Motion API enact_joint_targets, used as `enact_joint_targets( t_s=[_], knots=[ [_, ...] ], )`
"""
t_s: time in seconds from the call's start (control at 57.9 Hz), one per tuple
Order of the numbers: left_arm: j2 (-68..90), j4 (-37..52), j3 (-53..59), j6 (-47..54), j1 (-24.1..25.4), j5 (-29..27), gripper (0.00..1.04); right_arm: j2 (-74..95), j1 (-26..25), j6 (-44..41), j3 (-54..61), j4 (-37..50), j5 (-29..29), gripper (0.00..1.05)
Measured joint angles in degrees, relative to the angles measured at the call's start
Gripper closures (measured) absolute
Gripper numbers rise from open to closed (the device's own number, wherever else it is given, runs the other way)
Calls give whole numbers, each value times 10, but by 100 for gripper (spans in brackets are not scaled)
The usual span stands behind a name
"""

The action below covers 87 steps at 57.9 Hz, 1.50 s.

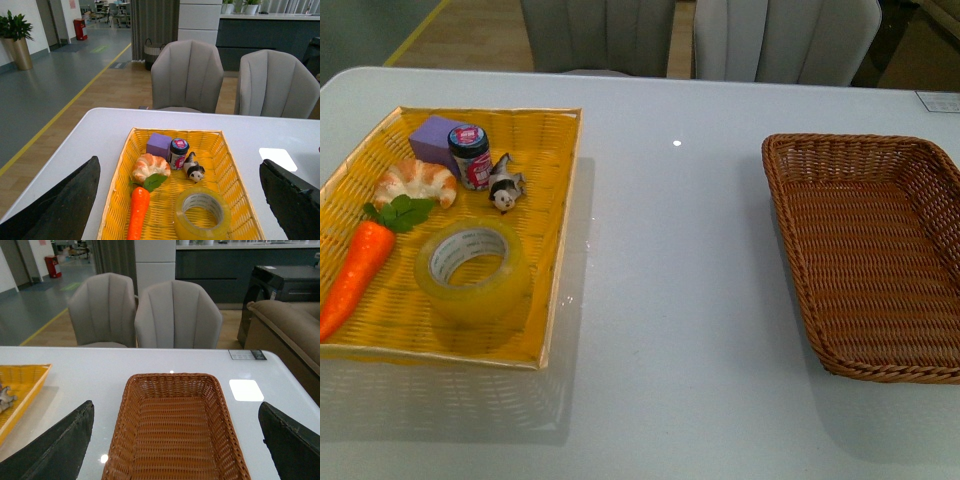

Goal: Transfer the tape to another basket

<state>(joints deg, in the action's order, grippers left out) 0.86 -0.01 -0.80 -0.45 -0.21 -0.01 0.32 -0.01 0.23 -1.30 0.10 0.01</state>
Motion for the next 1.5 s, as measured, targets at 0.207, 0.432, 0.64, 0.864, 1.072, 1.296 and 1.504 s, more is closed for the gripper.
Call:
enact_joint_targets(
  t_s=[0.207,0.432,0.64,0.864,1.072,1.296,1.504],
  knots=[
    [0,0,0,0,0,0,9,0,0,0,0,0,0,9],
    [0,0,0,0,0,0,9,0,0,0,0,0,0,9],
    [62,-121,-49,20,41,117,9,0,0,0,0,0,1,9],
    [401,-93,-177,43,28,223,9,0,0,0,0,0,0,9],
    [703,130,-255,69,-5,136,9,0,0,0,0,0,0,9],
    [968,199,-346,72,-35,57,9,0,0,0,0,0,0,9],
    [1117,210,-427,39,-44,16,9,0,0,0,0,0,0,9]
  ],
)
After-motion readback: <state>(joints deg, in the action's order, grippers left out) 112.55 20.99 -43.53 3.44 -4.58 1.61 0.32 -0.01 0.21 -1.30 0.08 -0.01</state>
